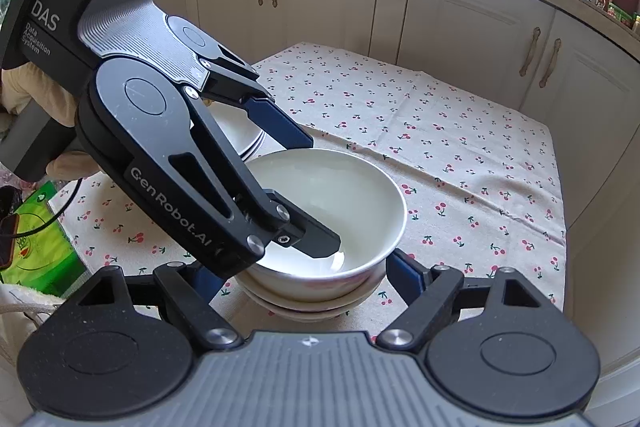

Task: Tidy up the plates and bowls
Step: 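Lower the bowl into the stack and open the left gripper, then grip the bowl stack rim with the left gripper while the right gripper grips the opposite rim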

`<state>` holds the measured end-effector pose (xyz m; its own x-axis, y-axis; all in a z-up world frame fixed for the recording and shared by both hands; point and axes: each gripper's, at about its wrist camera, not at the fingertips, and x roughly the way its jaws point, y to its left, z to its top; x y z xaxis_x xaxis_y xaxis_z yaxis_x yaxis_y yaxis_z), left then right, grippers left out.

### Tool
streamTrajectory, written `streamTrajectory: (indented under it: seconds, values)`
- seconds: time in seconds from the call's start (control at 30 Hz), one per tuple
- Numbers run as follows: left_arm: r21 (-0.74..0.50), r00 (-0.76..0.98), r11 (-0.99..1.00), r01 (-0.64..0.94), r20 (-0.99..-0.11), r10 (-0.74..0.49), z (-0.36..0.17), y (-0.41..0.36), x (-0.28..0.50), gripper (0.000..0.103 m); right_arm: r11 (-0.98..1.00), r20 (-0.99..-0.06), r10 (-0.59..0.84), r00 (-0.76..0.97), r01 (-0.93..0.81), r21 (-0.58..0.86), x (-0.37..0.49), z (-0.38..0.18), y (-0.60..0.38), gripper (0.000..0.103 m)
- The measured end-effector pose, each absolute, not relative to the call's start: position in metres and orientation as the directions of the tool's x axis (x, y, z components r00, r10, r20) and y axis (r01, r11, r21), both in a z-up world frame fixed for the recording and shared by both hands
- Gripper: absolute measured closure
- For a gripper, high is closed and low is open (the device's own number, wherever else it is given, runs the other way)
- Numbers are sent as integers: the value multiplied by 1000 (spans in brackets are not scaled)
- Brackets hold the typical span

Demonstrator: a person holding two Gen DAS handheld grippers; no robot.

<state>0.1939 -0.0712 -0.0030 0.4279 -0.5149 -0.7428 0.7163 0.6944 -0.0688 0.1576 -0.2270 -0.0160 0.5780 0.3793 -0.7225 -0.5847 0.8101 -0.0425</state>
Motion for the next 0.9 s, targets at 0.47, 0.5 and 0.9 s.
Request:
streamTrajectory:
  seconds: [0.47,0.5,0.9]
  values:
    - [-93,489,741,665,-695,-527,7,-37,183,17,772,-653,457,604,-633,-46,135,4,-223,7]
    - [-95,493,745,660,-694,-525,8,-34,181,17,769,-657,456,600,-637,-48,134,3,-221,7]
    - [-111,499,740,663,-672,-547,7,-11,152,12,802,-652,423,629,-595,-54,121,0,-227,3]
